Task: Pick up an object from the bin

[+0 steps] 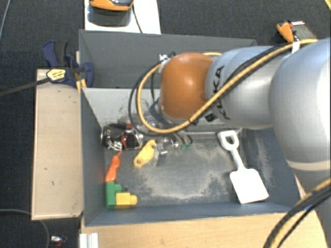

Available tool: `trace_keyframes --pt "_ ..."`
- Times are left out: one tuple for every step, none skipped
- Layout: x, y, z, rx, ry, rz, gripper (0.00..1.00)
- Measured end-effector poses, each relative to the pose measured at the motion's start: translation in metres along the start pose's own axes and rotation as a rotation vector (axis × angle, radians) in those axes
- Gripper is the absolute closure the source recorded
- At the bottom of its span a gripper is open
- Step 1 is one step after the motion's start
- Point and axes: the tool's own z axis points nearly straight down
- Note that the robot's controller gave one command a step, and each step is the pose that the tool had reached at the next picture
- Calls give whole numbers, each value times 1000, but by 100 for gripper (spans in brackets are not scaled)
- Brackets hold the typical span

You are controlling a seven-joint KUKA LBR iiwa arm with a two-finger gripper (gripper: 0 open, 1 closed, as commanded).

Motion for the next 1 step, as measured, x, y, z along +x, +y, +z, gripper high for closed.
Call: trace_keyframes --pt "-25 -3 -1 0 6 21 0"
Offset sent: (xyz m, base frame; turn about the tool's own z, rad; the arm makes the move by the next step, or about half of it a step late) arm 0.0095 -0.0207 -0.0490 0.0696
